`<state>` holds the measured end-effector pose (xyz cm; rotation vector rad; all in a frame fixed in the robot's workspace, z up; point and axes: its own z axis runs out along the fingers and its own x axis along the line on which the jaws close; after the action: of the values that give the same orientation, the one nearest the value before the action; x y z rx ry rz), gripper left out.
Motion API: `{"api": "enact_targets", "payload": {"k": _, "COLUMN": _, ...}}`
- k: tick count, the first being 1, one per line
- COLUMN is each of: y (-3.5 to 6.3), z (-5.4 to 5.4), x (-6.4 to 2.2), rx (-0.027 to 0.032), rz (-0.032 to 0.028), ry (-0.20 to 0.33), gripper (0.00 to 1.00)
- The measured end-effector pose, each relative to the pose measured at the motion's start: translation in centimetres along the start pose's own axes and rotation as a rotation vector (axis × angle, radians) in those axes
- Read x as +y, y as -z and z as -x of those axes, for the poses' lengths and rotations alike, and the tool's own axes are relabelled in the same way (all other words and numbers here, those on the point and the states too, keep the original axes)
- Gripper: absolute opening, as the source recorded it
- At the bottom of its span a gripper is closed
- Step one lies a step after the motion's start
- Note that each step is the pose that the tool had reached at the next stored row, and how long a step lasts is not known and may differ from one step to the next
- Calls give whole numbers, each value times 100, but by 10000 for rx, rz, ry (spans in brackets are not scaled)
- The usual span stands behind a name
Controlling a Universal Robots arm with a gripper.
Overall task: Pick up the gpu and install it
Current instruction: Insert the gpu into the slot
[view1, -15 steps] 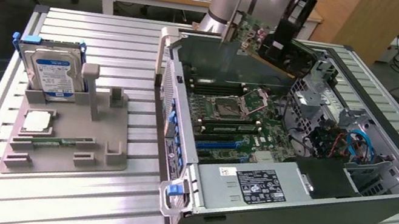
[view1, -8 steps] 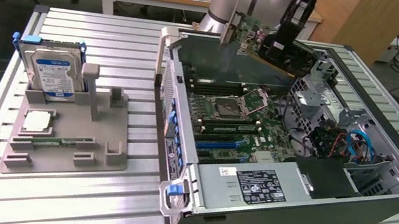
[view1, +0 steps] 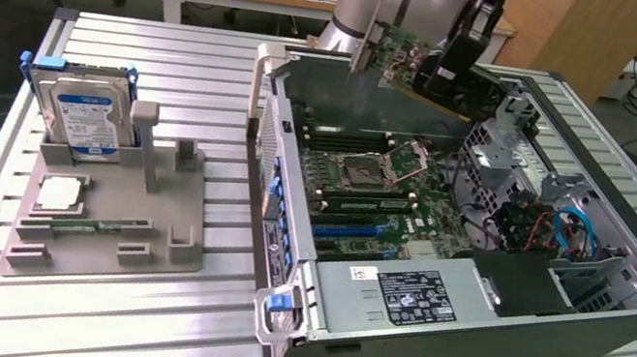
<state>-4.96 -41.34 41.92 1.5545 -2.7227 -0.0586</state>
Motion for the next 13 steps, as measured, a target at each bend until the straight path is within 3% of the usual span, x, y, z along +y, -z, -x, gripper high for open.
{"api": "enact_targets", "payload": {"k": 13, "y": 0, "z": 0, "x": 0, "rx": 36, "rz": 13, "ry": 995, "gripper": 28}}
